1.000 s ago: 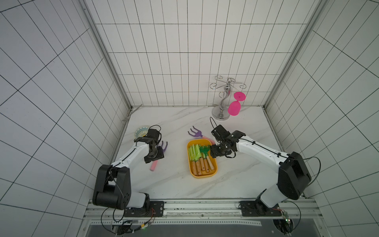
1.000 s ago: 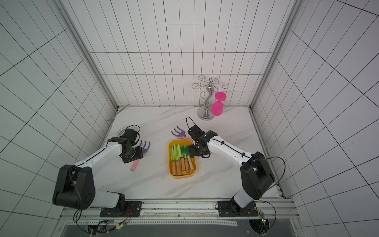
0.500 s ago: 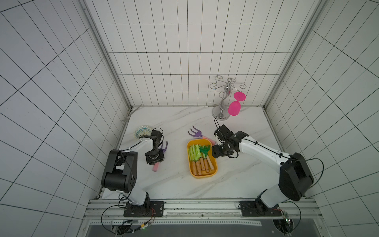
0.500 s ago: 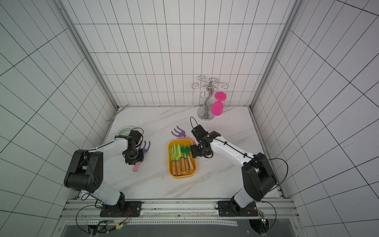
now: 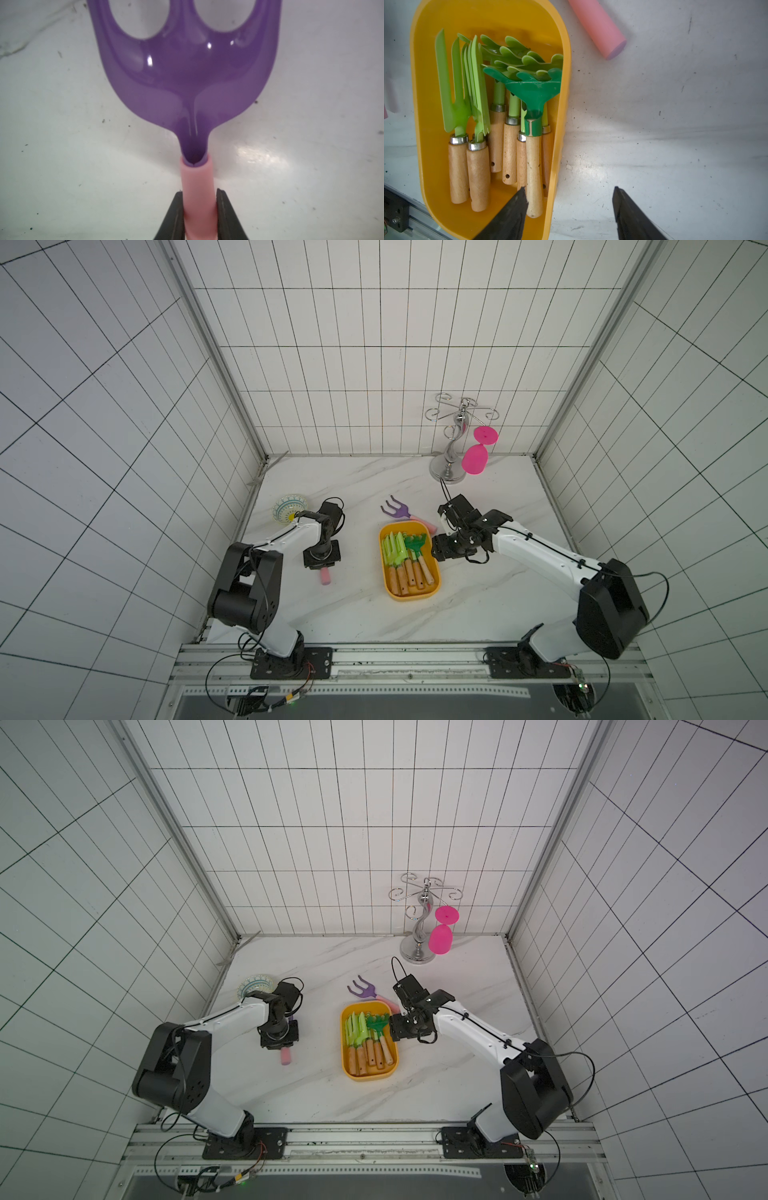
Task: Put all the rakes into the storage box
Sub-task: Pick up the rake at the center of the board, then place the rake in the storage box.
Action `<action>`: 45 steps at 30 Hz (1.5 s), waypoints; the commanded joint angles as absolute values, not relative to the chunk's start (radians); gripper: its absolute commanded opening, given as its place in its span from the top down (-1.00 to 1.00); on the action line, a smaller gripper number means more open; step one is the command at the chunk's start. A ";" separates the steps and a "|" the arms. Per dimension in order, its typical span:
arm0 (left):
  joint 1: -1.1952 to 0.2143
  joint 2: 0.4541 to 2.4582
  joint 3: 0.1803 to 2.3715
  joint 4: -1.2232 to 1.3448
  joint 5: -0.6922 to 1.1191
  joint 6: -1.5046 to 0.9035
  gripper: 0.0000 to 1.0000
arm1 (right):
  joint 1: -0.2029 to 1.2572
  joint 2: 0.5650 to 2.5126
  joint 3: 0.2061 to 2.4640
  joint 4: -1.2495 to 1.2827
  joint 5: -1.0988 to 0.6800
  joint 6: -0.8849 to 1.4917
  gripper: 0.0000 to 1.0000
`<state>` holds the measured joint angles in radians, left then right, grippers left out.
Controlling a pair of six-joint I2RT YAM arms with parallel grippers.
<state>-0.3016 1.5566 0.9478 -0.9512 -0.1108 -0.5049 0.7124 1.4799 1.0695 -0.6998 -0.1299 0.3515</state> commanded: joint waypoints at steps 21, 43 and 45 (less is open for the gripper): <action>-0.955 1.710 1.448 -0.905 0.046 -0.900 0.98 | 0.500 1.313 0.971 -0.802 -0.148 0.460 -0.38; -0.993 1.938 1.488 -0.932 -0.058 -1.089 0.98 | 0.462 1.307 0.910 -0.761 -0.158 0.424 -0.38; -0.998 1.942 1.486 -0.938 -0.063 -1.099 0.95 | 0.462 1.335 0.930 -0.749 -0.159 0.421 -0.38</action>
